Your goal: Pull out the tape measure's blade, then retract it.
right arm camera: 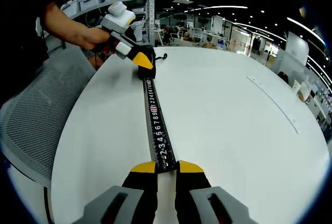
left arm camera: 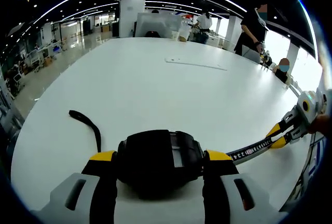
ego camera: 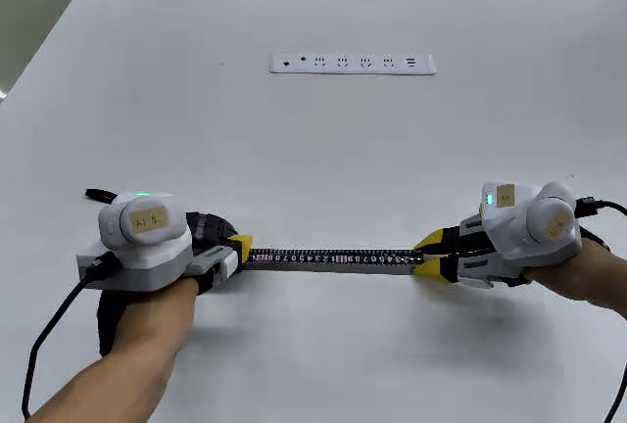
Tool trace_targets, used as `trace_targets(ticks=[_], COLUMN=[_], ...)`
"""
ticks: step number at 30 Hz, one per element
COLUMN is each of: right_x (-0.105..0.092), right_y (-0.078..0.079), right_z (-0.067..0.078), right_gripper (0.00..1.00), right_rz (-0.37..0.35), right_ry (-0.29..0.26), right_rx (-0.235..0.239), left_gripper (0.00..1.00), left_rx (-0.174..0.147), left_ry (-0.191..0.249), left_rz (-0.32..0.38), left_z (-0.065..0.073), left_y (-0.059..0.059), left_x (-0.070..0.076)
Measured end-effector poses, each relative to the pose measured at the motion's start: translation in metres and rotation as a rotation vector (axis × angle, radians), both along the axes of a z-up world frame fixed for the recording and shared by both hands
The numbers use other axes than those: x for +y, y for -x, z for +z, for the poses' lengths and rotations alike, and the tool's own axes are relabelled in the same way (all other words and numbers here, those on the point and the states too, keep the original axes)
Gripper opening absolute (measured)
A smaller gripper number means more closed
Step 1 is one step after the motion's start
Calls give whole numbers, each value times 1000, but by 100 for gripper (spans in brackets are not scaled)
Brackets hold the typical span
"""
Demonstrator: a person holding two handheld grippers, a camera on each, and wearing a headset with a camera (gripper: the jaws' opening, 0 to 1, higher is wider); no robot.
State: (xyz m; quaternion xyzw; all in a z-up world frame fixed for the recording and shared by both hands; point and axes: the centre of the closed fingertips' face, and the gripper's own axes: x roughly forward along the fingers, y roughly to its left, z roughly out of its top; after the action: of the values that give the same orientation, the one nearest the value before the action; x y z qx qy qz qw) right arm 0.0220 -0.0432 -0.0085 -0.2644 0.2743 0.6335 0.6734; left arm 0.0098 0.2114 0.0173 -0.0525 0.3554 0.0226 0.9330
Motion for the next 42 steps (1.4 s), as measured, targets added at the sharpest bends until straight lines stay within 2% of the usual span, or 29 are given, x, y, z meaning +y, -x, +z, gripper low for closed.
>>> trace_targets(ticks=[11,42], right_x=[-1,-2], right_y=[-1,-2], right_z=[-1,-2], right_gripper=[8,8], right_rz=[5,10], right_ry=[4,19], right_rx=[-5,-9], left_gripper=[60,57], left_rx=[13,11], left_ry=[-6,-5], left_rz=[-1,-20], left_z=[0,0], left_y=[2,2], left_x=[0,2])
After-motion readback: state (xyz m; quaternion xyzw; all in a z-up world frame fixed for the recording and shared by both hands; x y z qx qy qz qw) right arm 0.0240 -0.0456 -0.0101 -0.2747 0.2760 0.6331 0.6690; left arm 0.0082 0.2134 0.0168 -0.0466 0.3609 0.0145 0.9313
